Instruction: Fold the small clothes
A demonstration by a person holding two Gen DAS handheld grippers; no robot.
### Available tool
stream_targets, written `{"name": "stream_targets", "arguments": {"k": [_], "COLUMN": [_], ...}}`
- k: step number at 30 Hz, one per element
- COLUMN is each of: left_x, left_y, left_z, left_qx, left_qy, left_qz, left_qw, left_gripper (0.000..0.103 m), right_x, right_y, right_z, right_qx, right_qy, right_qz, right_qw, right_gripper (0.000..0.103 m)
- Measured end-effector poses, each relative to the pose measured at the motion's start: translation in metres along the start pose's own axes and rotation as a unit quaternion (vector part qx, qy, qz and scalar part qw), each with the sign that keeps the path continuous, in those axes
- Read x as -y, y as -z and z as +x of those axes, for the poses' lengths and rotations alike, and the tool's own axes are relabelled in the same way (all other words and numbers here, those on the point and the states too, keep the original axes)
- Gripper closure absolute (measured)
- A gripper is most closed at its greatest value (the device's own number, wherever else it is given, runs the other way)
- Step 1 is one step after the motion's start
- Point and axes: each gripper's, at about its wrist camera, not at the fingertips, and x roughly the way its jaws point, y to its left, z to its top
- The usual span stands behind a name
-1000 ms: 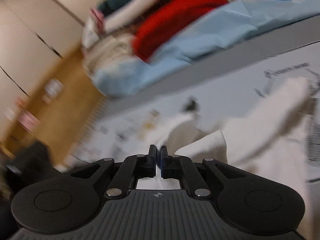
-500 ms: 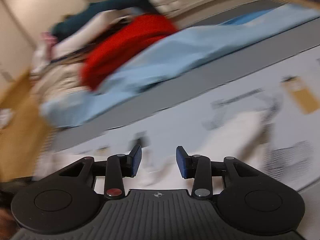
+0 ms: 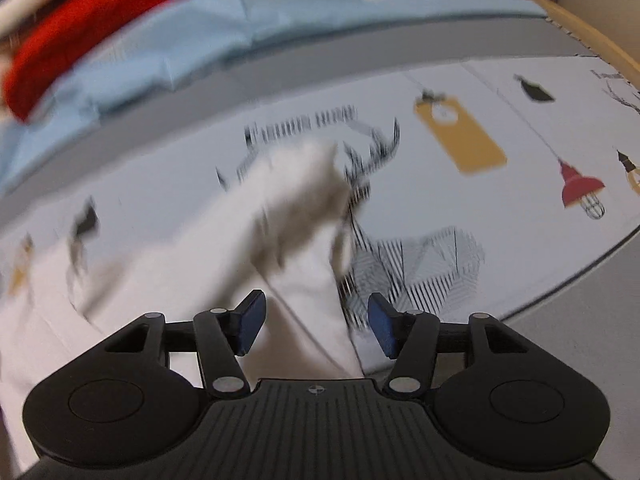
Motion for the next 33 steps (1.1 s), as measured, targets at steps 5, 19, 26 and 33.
{"name": "stream_targets", "arguments": {"k": [5, 19, 26, 33], "left_x": [0.070, 0.060, 0.058, 0.055], "left_y": [0.032, 0.047, 0.050, 0.053], "left_z": [0.033, 0.039, 0.048, 0.051], "left_qx": [-0.057, -0.101, -0.117, -0.123], "left_qy": [0.037, -0.073, -0.072, -0.069], "left_qz": [0.102, 0.141, 0.167, 0.167], "left_qw": [0.9925, 0.9821, 0.9762, 0.9757], "left_gripper": [0.037, 0.078, 0.077, 0.076], "right_x": [-0.004, 0.043, 0.056, 0.063], "right_y": [0.017, 0.004, 0.004, -0.016], "right_z": [0.012, -0.001, 0.028, -0.036], "right_qx": [-0.049, -0.058, -0.055, 0.098], "right_qy": [0.000, -0.148, -0.158, -0.105], "right_qz": [-0.057, 0.040, 0.142, 0.174], "right_qw": [0.997, 0.986, 0.976, 0.974], "right_gripper": [0.054, 0.059, 0.064, 0.102]}}
